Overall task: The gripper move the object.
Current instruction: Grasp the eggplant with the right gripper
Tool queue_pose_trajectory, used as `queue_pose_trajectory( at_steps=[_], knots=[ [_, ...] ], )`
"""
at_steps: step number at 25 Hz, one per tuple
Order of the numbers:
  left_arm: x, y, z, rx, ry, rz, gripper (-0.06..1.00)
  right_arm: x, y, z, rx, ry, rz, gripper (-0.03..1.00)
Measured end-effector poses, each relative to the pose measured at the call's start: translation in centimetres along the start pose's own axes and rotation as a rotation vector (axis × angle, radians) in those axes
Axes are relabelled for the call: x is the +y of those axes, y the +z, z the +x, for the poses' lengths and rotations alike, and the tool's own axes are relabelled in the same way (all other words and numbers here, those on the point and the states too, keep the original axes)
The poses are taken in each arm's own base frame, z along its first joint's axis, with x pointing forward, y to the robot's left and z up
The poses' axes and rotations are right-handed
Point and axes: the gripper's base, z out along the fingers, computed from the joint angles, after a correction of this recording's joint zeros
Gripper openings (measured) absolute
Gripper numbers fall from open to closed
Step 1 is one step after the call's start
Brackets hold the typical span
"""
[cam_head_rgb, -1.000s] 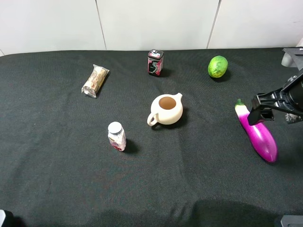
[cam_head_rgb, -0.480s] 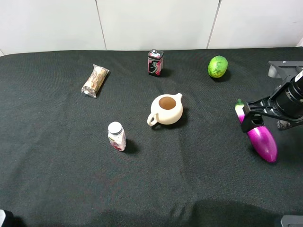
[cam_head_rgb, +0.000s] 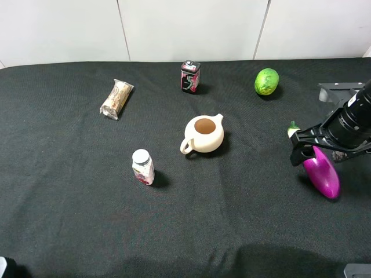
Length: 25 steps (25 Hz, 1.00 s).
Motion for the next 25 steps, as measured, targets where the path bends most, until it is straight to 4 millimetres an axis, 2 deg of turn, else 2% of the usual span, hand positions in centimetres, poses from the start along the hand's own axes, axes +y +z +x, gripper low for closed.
queue_pose_trajectory(
  at_steps=[25],
  knots=[
    [0.0, 0.0, 0.0, 0.000, 0.000, 0.000, 0.79, -0.6, 1.4, -0.7, -0.009, -0.036, 0.061, 0.63]
  ],
)
